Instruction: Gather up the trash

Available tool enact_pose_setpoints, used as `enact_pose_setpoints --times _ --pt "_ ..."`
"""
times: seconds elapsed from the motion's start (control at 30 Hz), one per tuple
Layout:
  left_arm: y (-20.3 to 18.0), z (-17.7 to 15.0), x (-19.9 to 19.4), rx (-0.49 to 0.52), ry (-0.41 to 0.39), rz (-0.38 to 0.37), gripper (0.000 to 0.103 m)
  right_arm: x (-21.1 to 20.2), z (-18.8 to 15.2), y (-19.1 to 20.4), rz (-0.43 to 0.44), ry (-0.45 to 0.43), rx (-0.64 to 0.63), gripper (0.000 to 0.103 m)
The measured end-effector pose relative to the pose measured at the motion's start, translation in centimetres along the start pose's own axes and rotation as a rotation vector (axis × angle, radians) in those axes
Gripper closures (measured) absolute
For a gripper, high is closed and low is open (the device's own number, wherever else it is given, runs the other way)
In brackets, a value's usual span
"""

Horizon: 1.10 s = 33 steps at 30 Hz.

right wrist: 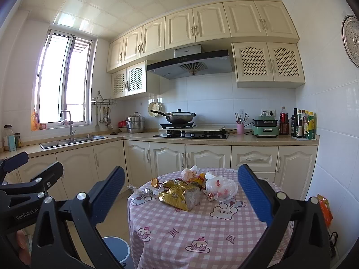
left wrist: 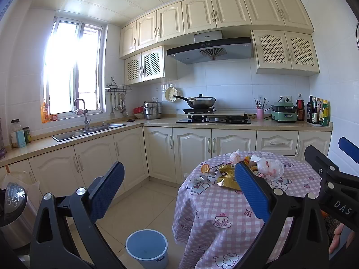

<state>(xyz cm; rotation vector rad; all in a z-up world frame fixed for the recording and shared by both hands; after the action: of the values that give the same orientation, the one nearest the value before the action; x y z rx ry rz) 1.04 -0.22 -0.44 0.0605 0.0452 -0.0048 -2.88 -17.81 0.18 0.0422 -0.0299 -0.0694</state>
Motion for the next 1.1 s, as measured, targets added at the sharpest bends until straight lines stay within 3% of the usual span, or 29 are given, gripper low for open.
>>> enact_pose_setpoints --times 1.1 --pt "-0.21 -0.73 0.19 0.002 0.002 -0.003 0.008 0.06 -0.02 0.11 0.0 0.001 -0.003 0.004"
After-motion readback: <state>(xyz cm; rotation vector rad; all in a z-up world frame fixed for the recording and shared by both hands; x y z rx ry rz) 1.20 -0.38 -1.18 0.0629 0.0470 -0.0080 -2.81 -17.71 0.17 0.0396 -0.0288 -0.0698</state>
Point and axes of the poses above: each gripper's, at about its wrist camera, not at the fingertips, and x roughly the way its jaws point, y to its left, z to its top, the point moved 1 cm from there along x, roughly the way its jaws point, and after that the axes turned 6 degrees about -y, right-handed, at the moved point
